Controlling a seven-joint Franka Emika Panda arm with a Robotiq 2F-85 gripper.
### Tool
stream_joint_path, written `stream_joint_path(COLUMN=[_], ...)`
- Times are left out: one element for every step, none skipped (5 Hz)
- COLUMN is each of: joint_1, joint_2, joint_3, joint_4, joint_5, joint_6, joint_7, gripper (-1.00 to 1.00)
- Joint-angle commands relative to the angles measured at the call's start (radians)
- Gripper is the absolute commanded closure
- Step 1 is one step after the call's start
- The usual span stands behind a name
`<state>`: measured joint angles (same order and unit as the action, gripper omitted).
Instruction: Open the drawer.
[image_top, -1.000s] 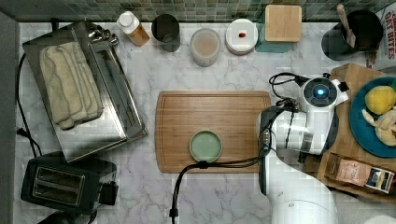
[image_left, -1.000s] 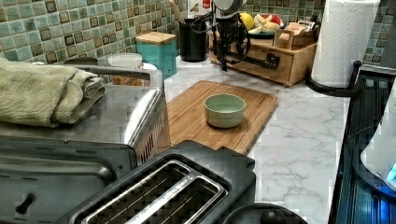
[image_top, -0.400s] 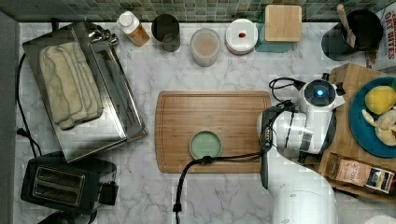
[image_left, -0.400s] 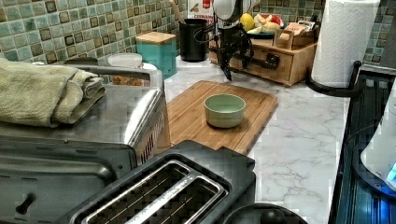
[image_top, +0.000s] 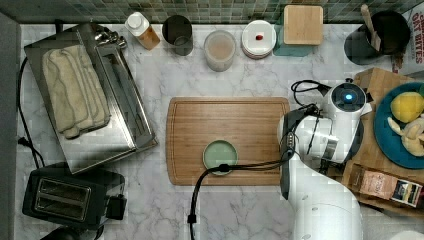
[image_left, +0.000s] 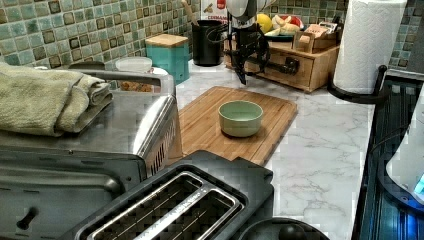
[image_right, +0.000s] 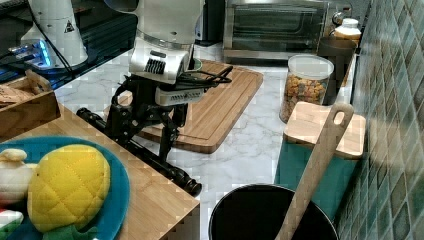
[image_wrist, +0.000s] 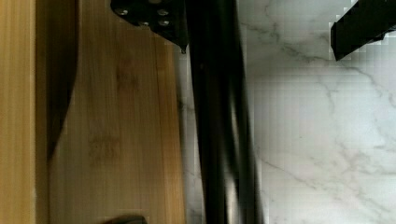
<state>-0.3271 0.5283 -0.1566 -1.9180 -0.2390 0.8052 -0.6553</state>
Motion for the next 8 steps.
stream_joint_path(joint_1=[0.098, 0.155, 0.195, 0.232, 0.251, 0.259, 0.27, 0.294], joint_2=[-0.037, -0.058, -0.057, -0.052, -0.049, -0.063, -0.065, -0.063], joint_3=[0.151, 0.16, 0.182, 0.209, 0.236, 0.263, 0.276, 0.271], joint_4=[0.08, 0.056, 0.061, 0.071, 0.087, 0.085, 0.091, 0.106], joint_5=[0.069, 0.042, 0.03, 0.016, 0.022, 0.031, 0.048, 0.041], joint_6=[-0.009, 0.003, 0.015, 0.024, -0.005, -0.026, -0.027, -0.011], joint_7=[0.007, 0.099, 0.175, 0.247, 0.291, 0.313, 0.316, 0.38], gripper=[-1.0, -1.0, -1.0, -1.0, -1.0, -1.0, -1.0, -1.0])
